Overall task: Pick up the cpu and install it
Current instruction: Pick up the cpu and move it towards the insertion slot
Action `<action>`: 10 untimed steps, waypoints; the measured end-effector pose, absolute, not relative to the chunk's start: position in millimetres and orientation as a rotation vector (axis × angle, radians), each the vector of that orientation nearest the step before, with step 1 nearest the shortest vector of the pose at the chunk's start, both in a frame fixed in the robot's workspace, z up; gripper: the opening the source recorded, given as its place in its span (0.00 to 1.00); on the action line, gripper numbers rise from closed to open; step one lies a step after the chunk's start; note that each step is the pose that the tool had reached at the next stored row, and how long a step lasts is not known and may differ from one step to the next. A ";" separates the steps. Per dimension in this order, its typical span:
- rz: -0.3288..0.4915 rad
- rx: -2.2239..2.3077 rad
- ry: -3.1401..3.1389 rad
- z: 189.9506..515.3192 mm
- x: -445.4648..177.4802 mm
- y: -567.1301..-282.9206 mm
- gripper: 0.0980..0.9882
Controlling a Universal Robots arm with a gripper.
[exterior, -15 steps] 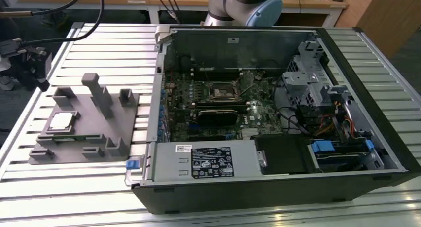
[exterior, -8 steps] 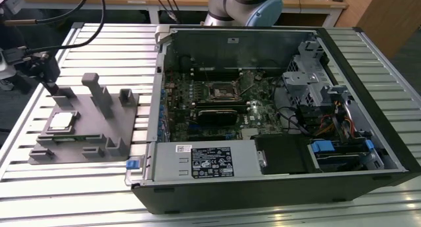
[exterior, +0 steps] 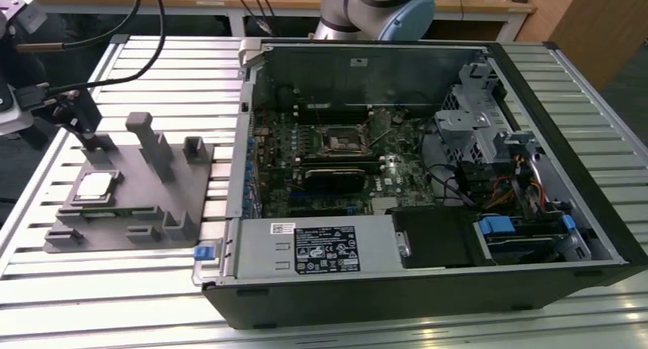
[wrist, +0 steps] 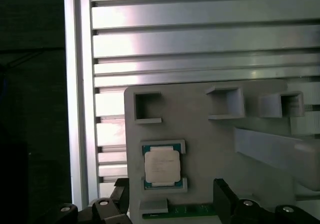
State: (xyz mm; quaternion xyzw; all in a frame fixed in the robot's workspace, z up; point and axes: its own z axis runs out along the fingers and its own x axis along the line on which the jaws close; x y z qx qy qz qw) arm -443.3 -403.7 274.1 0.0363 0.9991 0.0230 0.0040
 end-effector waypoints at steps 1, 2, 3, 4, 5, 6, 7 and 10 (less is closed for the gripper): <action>0.072 0.114 3.131 272.2 -443.4 -403.7 0.75; 0.072 0.114 3.131 270.4 -443.4 -403.7 0.75; 0.072 0.114 3.131 268.8 -443.4 -403.7 0.75; 0.072 0.114 3.131 267.4 -443.4 -403.7 0.75; 0.072 0.114 3.131 266.1 -443.4 -403.7 0.75; 0.072 0.114 3.131 264.7 -443.5 -403.7 0.75; 0.072 0.114 3.131 263.1 -443.5 -403.7 0.75; 0.067 0.137 3.129 259.1 -443.5 -403.7 0.75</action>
